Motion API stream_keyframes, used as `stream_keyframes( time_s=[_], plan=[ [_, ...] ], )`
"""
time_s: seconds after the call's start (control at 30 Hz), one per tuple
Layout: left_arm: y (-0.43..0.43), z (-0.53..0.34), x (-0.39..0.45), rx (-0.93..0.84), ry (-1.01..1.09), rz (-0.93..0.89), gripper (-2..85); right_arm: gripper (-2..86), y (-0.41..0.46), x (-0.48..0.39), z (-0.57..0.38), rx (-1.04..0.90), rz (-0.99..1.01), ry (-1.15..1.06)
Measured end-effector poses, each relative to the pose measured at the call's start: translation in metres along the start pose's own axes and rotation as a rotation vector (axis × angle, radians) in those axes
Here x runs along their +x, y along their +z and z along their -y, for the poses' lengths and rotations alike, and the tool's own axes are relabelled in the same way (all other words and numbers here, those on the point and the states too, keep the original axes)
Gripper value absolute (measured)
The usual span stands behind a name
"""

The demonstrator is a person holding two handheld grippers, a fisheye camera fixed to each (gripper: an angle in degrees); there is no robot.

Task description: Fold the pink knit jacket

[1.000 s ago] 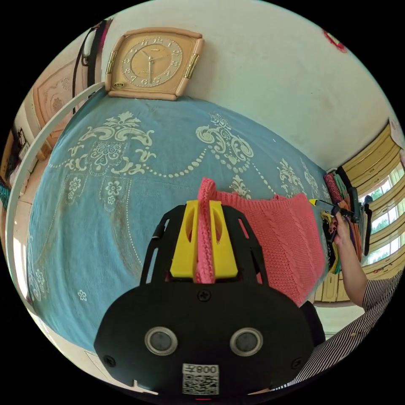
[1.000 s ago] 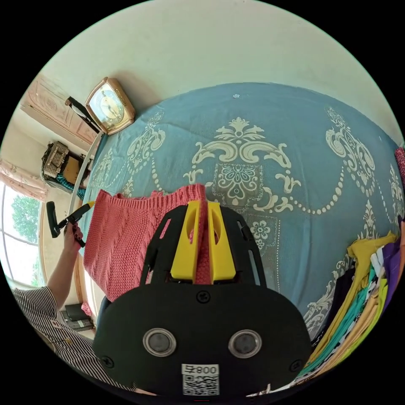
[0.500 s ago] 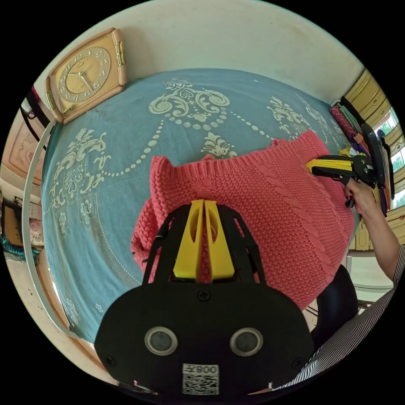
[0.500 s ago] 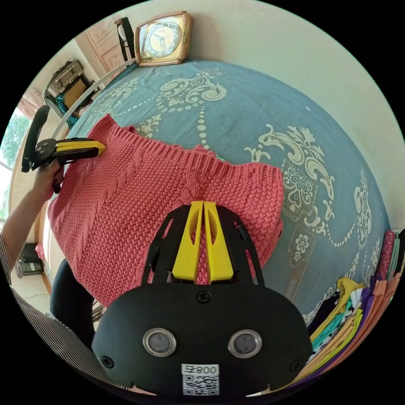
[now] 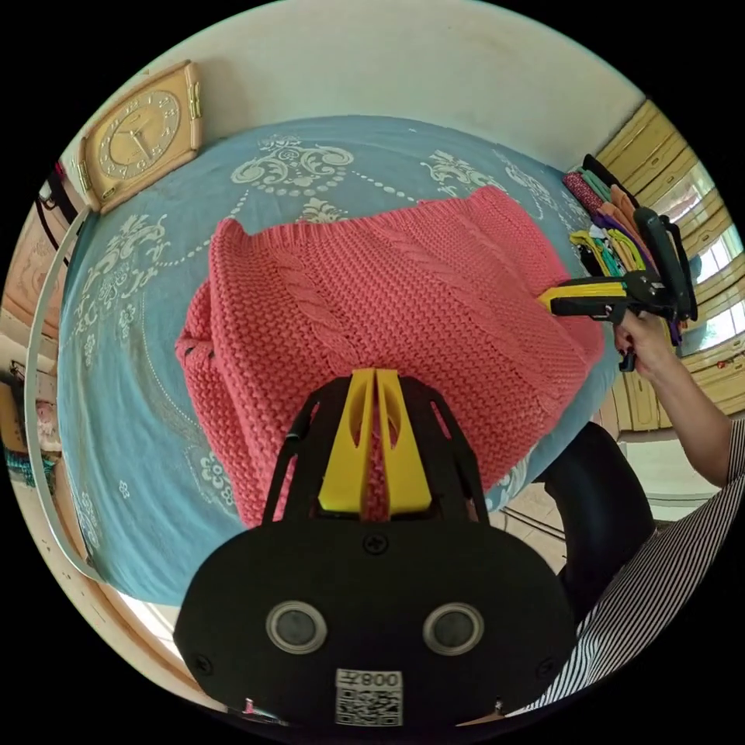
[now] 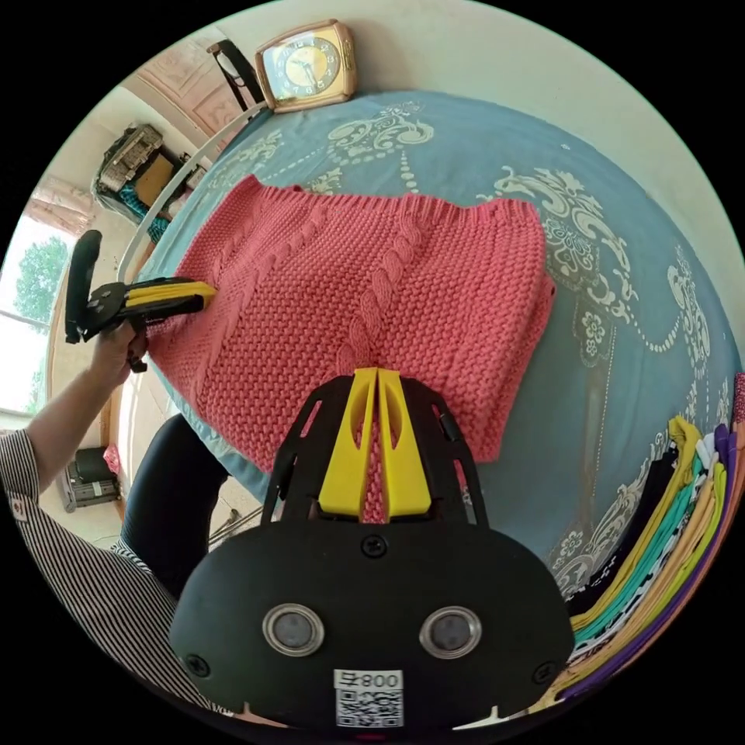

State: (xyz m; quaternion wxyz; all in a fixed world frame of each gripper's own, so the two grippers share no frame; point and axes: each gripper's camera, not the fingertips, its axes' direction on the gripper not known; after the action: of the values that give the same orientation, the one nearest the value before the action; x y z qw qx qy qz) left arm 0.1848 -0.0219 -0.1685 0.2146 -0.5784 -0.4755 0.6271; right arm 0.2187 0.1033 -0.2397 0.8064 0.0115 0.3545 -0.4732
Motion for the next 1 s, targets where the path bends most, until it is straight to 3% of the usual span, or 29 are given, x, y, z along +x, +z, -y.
stream_keyframes(
  time_s=[0.1,0.27,0.4,0.6,0.8,1.0],
  plan=[
    [-0.020,0.010,0.000,-0.043,-0.004,-0.007,0.2,0.1,-0.002,0.012,0.004,-0.004,0.041,0.067],
    [-0.096,-0.032,-0.003,0.103,-0.071,-0.026,0.2,0.1,-0.056,0.020,-0.022,0.107,0.033,0.098],
    [-0.107,-0.077,-0.018,0.112,-0.196,-0.036,0.3,0.2,-0.077,0.027,-0.068,0.185,0.063,0.147],
    [-0.086,-0.098,-0.049,0.011,-0.285,-0.080,0.3,0.2,-0.016,0.045,-0.085,-0.012,0.073,0.192],
    [-0.147,-0.129,-0.066,0.087,-0.314,-0.072,0.5,0.1,-0.045,0.061,-0.102,0.067,0.085,0.241],
    [-0.160,-0.205,-0.120,0.169,-0.552,-0.264,2.2,0.1,-0.054,0.088,-0.152,0.163,0.252,0.343]
  ],
)
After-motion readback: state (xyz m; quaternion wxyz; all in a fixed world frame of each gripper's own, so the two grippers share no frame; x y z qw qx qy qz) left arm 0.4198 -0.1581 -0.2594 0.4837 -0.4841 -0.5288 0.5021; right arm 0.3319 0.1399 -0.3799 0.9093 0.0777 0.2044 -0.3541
